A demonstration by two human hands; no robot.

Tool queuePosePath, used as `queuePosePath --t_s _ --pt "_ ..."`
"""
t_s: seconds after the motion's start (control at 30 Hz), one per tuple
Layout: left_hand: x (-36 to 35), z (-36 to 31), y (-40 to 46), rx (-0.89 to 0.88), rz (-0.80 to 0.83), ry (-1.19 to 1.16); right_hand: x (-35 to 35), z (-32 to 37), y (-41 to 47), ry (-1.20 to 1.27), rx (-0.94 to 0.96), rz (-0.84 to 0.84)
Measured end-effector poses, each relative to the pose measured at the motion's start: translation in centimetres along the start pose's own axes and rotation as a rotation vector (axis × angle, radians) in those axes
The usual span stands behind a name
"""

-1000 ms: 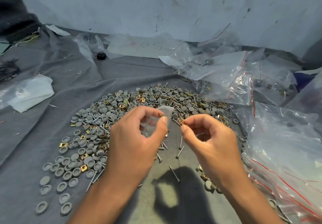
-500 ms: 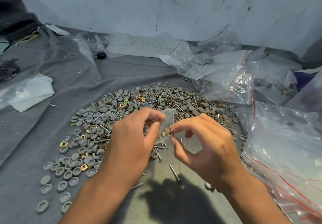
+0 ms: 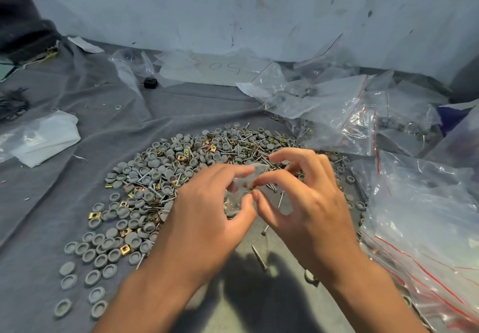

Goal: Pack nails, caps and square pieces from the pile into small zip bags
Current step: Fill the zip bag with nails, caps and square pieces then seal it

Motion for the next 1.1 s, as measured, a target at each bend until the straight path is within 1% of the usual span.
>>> queuePosePath --t_s 0.1,0.2,0.3,0.4,0.5,0.6,0.7,0.8,0.9,0.97,1.1 --pt "-0.2 -0.2 -0.1 -0.046 0.034 -0.006 -0.2 -0.6 -0.2 -0.07 0.046 0.106" --pt "-0.3 -0.2 -0.1 -0.098 0.076 0.013 0.4 -1.1 0.1 -0.138 0.071 0.111" --pt "-0.4 -0.3 -0.1 -0.129 0.095 0.018 0.7 -1.3 0.5 -0.137 0.091 0.104" --pt "0.1 -0.5 0.0 -0.149 0.029 -0.004 1.1 -1.1 0.9 -0.07 0.118 0.077" --pt "1.4 -0.4 0.3 -0.123 -0.095 -0.054 1.9 -1.0 1.2 0.035 0.112 0.009" --pt "2.9 0.7 0.6 0.019 -0.228 -0.148 2.7 -1.3 1.3 0.133 0.059 -0.076" --pt "3.1 2.0 0.5 0.165 -0.271 -0.306 3.0 -1.8 1.3 0.23 -0.042 -0.122" --pt "2.5 2.9 0.6 0.253 -0.251 -0.411 2.6 -2.8 1.1 0.343 -0.21 -0.118" --pt "1.7 3.7 0.6 0.324 -0.213 -0.475 1.5 -3.5 0.5 0.415 -0.317 -0.048" --pt "1.4 3.9 0.6 0.34 -0.197 -0.486 1.1 -3.7 0.3 0.453 -0.369 -0.028" --pt "1.3 3.8 0.5 0.34 -0.183 -0.499 0.8 -4.1 0.0 0.527 -0.457 -0.05"
Point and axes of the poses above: each hand's wrist, its own y-axis towards the middle knuckle, its own x-axis out of the back of the hand, z = x × y, the point moved 8 cm from there along y, towards the middle knuckle, and after that the axes turned 11 degrees about -z, right-handed, at the moved point
